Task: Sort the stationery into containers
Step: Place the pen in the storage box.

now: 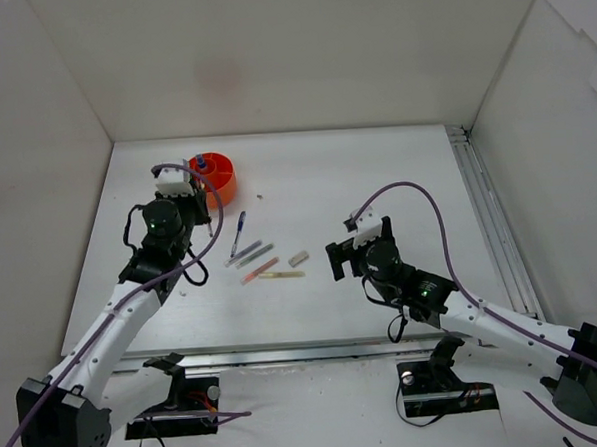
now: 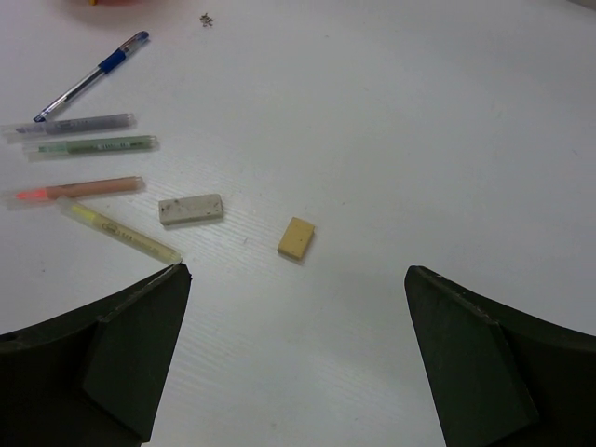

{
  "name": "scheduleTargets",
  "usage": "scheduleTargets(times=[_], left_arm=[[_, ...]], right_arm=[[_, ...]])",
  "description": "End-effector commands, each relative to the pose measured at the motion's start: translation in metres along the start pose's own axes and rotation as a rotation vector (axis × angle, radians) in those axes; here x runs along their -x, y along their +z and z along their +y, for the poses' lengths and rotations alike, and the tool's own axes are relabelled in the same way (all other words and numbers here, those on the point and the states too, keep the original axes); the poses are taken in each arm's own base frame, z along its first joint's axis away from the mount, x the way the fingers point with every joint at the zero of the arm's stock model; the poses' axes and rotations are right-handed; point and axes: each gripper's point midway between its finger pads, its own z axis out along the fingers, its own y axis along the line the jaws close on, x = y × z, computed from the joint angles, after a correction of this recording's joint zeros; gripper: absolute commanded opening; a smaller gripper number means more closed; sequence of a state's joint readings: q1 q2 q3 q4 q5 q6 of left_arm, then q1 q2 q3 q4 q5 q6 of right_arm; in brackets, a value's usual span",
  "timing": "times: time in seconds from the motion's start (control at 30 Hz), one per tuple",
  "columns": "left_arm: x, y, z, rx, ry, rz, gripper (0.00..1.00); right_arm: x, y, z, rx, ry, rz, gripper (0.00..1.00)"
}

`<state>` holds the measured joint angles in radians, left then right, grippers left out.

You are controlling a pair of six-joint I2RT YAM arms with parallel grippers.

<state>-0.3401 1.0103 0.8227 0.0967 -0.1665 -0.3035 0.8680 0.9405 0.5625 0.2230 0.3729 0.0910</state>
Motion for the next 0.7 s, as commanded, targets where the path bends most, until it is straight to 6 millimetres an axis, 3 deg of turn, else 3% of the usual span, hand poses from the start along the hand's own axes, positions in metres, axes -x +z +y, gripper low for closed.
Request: scheduleTargets(times=[0.0,0.03,0.07,0.1,0.17,0.2,0.23,0.27,0.3,0.37,0.5,0.63,0.67], left_arm=[[0.066,0.022,-0.043,-0.218,0.320,-0.258,0.00],[0.068,0.029,-0.047,-0.234,0.391,-0.262,0.00],[0.087,0.030,-0.057,-0.261,0.422,-0.298,0.00],[0.079,0.046,-0.055,-0.263,0.453,-0.270,0.00],[0.100,0.058,-0.052,-0.270,0.503,-0.315,0.00],[0.087,0.072,-0.064,-0.359,0.530,-0.284,0.00],[0.087,0.079,-0.065,-0.381,0.542,-0.267,0.00],[0.110,0.082,-0.069,-0.412,0.555,-0.297,0.00],[0.091,0.098,-0.067,-0.439,0.561,-0.225,0.00],[0.104,0.105,-0.071,-0.476,0.562,-0.244,0.00],[0.101,0.126,-0.059,-0.488,0.551,-0.250,0.00],[0.097,0.145,-0.061,-0.519,0.537,-0.245,0.00],[0.085,0.153,-0.065,-0.552,0.527,-0.223,0.00]], right_arm=[[0.029,0.004,-0.009,-0.043,-0.009,-0.104,0.98],[0.033,0.004,-0.008,-0.037,-0.010,-0.121,0.98],[0.035,0.005,-0.007,-0.032,-0.013,-0.126,0.98],[0.036,0.006,-0.009,-0.034,-0.039,-0.130,0.98],[0.040,0.007,-0.008,-0.028,-0.048,-0.138,0.98],[0.039,0.009,-0.009,-0.032,-0.058,-0.132,0.98],[0.040,0.010,-0.010,-0.032,-0.058,-0.133,0.98],[0.038,0.012,-0.009,-0.032,-0.065,-0.122,0.98],[0.039,0.013,-0.012,-0.040,-0.066,-0.120,0.98],[0.038,0.016,-0.012,-0.042,-0.075,-0.107,0.98],[0.039,0.024,-0.019,-0.064,-0.078,-0.096,0.98],[0.042,0.033,-0.020,-0.060,-0.080,-0.091,0.98],[0.040,0.037,-0.020,-0.060,-0.085,-0.080,0.98]])
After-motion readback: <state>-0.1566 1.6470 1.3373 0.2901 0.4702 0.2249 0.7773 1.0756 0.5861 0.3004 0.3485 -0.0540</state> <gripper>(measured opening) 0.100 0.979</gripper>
